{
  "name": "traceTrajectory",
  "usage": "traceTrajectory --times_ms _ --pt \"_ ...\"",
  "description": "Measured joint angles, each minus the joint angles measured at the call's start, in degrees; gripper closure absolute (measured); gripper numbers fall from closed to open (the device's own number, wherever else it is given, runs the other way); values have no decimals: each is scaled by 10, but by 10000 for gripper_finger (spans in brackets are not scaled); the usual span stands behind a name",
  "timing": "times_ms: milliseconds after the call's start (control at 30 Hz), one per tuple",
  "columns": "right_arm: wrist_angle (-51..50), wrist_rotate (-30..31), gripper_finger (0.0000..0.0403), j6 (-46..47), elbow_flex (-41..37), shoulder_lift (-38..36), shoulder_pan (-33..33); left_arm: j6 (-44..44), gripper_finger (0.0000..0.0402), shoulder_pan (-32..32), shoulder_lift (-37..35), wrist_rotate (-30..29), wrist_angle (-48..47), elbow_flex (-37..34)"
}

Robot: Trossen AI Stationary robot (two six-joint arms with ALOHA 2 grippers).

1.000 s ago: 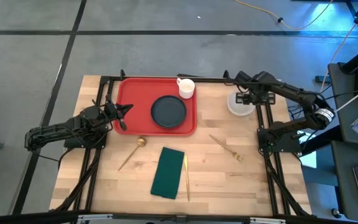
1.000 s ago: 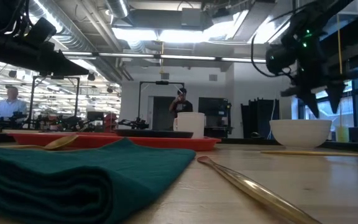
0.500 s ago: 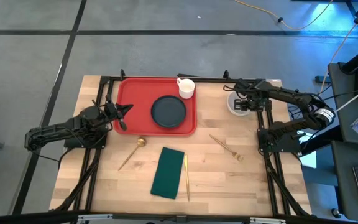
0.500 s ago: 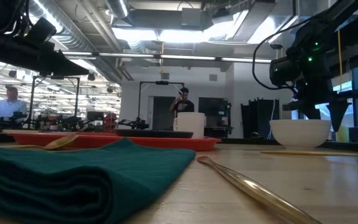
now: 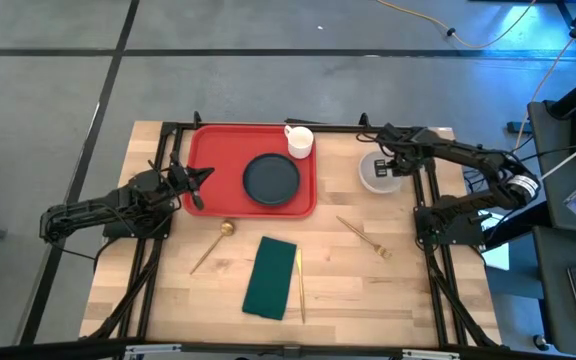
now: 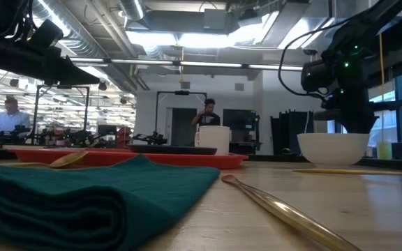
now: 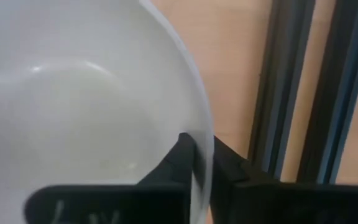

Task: Set up tray
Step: Put the white bowl on the blue plate

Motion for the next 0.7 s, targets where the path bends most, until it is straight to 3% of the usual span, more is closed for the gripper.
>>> traceTrajectory --times_ms 333,700 --pt "15 -1 396 -53 32 -2 10 0 397 0 0 0 0 0" --pt "44 -52 398 -83 212 -7 107 0 397 0 0 0 0 0"
